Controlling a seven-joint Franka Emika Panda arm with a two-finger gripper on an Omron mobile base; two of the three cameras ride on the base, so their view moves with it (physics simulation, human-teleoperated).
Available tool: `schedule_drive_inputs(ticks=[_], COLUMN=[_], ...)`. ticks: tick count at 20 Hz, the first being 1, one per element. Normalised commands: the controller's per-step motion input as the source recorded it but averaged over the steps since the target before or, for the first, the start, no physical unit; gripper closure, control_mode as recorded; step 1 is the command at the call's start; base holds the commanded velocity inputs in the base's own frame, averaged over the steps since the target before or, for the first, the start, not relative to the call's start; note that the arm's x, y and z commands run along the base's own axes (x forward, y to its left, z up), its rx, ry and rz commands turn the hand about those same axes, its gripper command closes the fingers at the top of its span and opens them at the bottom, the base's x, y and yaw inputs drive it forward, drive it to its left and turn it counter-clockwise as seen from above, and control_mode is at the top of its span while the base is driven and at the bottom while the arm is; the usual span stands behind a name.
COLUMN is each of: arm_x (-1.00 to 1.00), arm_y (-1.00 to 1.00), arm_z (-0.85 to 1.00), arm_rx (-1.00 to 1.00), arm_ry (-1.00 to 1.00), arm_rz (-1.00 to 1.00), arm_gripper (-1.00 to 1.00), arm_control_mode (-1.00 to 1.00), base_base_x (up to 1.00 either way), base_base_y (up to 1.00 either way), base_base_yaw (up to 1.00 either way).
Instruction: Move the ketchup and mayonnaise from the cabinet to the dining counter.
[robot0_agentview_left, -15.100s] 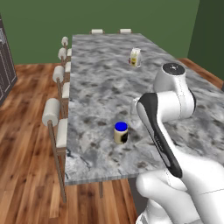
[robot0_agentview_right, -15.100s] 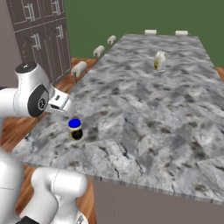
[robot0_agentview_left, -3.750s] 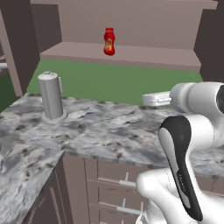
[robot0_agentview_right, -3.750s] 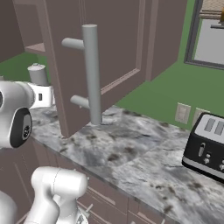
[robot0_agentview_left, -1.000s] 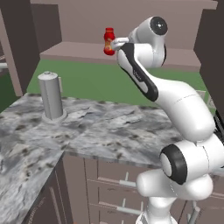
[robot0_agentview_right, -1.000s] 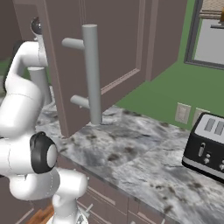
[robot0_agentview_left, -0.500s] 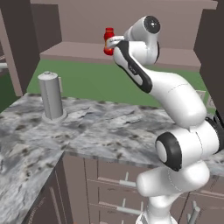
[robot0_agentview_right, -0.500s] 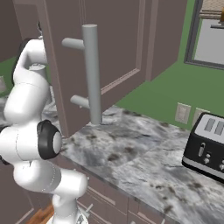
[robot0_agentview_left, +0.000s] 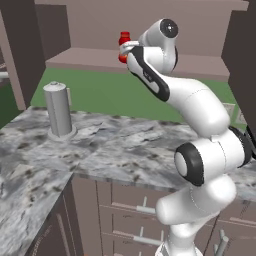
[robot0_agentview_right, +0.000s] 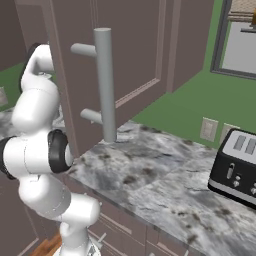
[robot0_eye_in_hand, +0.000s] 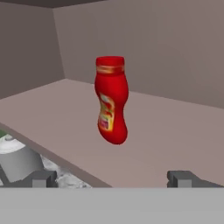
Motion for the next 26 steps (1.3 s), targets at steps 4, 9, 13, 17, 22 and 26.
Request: schedule_drive_inputs(ticks=[4, 9, 13, 17, 22, 26], arm_x=[0.23, 0.30, 0.39, 0.35, 0.33, 0.29], arm_y=[0.00, 0.03, 0.02, 0.01, 0.05, 0.05], arm_z=[0.00, -0.02, -0.04, 0.00, 0.00, 0.00], arm_rx=[0.00, 0.00, 0.00, 0.00, 0.00, 0.00], arm_ry=[0.00, 0.00, 0.01, 0.08, 0.07, 0.01], arm_rz=[0.00, 0.00, 0.00, 0.01, 0.02, 0.01], arm_gripper=[-1.00, -1.00, -1.00, -1.00, -1.00, -1.00], arm_control_mode=[-1.00, -1.00, -1.00, -1.00, -1.00, -1.00], base_base_x=[0.00, 0.00, 0.00, 0.00, 0.00, 0.00], base_base_y=[0.00, 0.00, 0.00, 0.00, 0.00, 0.00], base_base_yaw=[0.00, 0.00, 0.00, 0.00, 0.00, 0.00])
